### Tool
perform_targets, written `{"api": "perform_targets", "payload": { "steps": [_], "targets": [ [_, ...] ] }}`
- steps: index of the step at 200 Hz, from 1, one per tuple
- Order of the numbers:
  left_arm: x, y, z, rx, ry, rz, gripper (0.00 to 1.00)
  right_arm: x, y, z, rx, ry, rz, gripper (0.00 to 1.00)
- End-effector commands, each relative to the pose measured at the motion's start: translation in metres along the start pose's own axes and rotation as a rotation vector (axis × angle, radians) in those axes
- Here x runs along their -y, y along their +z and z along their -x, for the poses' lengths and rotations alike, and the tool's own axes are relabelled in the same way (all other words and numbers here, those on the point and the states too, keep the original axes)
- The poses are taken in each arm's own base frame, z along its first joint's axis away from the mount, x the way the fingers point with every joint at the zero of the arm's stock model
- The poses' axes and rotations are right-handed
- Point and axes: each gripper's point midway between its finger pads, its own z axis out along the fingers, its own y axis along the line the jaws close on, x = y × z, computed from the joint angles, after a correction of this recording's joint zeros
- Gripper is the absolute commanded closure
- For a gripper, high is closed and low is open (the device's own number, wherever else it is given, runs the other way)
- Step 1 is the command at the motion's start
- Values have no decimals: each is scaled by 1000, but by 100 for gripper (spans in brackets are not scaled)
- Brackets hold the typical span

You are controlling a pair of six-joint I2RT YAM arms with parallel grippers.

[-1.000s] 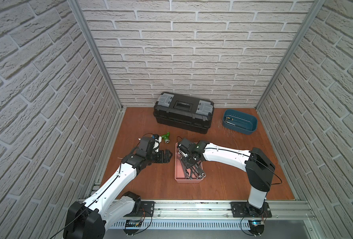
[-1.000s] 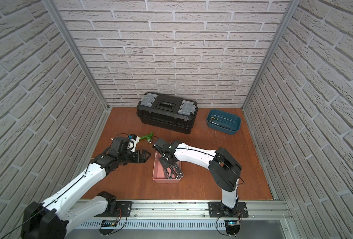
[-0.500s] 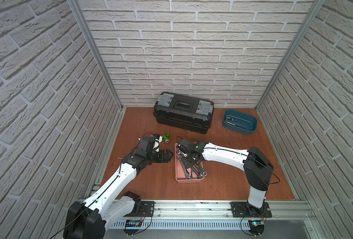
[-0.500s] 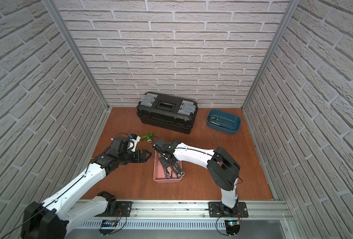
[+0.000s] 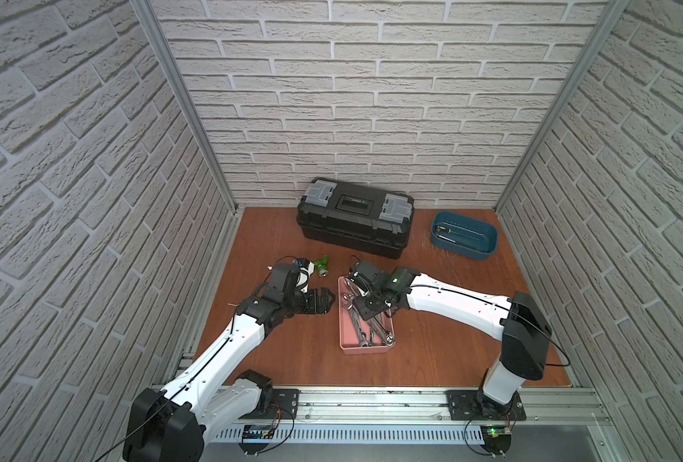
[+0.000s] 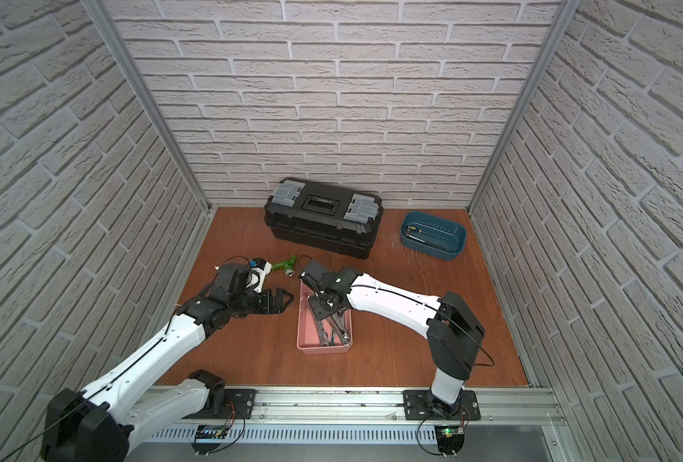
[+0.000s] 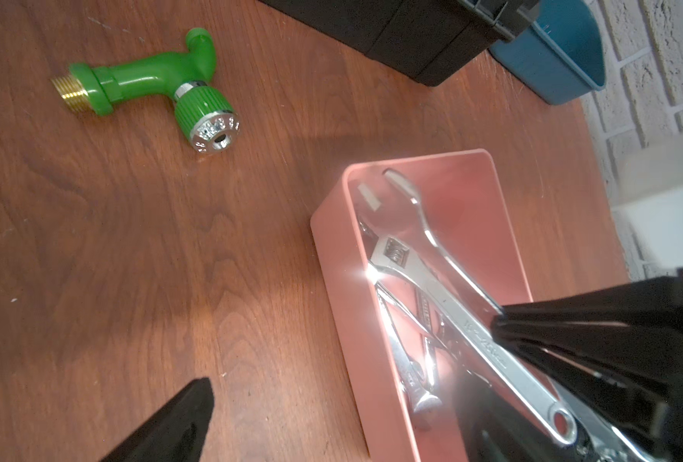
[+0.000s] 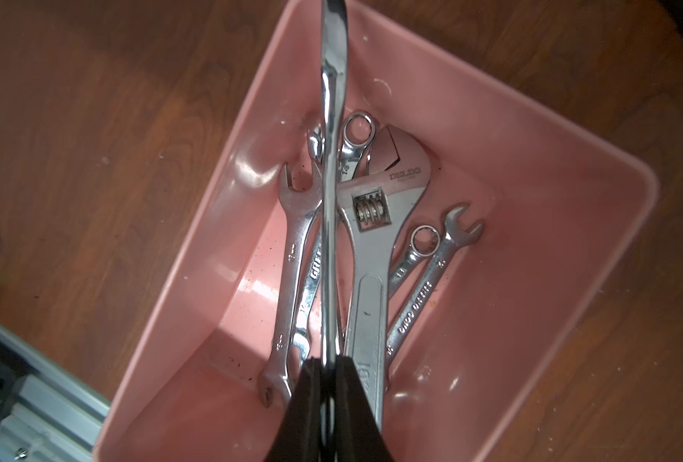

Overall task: Take out the wrench from the storage box
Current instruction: Pick up the wrench from the storage box, then place the wrench at the center of the board.

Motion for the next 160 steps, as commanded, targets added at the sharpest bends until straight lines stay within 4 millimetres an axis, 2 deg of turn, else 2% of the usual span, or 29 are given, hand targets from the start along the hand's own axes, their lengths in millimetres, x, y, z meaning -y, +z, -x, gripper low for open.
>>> {"api": "perform_targets", "payload": {
  "steps": [1,32,59,74,93,113,133,160],
  "targets": [
    [10,-5,12,21,29,-27,2,17,-36,11,104,99,-3,98],
    [13,-6,17,20,37,-31,2,53,-58,10,176,228,-37,98],
    [14,-4,19,16,38,-33,2,93,-61,-2,221,352,-81,98],
    [14,-3,20,16,39,-34,2,114,-50,-13,235,430,-94,98],
    [15,0,20,12,38,-37,2,125,-31,-21,243,481,-63,98],
    [14,1,20,11,37,-38,2,124,-10,-24,236,468,-32,98],
    [16,0,22,18,44,-43,2,124,14,-31,235,555,32,98],
    [15,0,21,12,51,-37,2,125,31,-33,238,547,36,98]
  ]
}}
